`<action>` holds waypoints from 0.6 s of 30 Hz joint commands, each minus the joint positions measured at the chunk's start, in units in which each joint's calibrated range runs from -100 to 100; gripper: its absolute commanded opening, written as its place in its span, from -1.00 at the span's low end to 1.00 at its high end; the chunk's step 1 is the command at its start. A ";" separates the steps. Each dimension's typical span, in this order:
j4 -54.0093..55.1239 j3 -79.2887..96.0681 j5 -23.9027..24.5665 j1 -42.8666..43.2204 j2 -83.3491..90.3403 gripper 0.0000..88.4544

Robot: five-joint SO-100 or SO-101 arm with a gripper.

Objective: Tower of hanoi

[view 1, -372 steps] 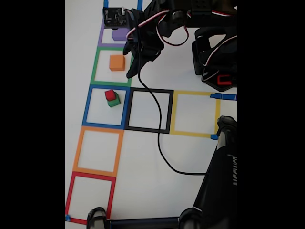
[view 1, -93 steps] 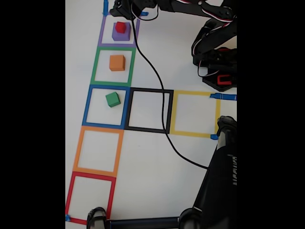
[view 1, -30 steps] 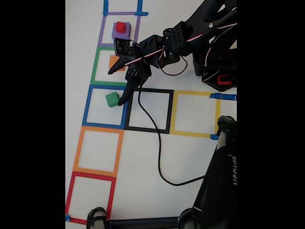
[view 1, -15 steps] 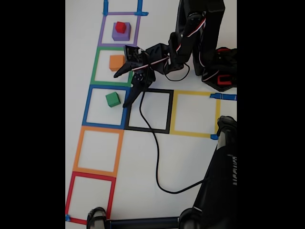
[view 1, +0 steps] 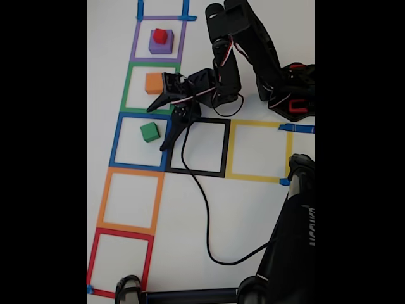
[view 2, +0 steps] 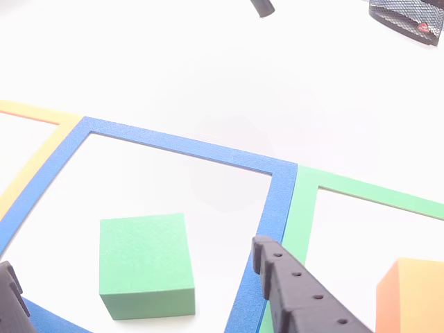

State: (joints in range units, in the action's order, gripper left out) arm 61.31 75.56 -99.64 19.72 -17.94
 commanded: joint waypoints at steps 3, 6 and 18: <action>2.58 -5.47 -0.36 0.99 -3.66 -0.09; 2.66 -6.11 -0.36 0.80 -4.39 -0.10; 1.85 -5.29 -0.36 1.37 -4.47 -0.17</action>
State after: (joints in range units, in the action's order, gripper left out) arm 62.76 70.69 -99.64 20.07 -23.01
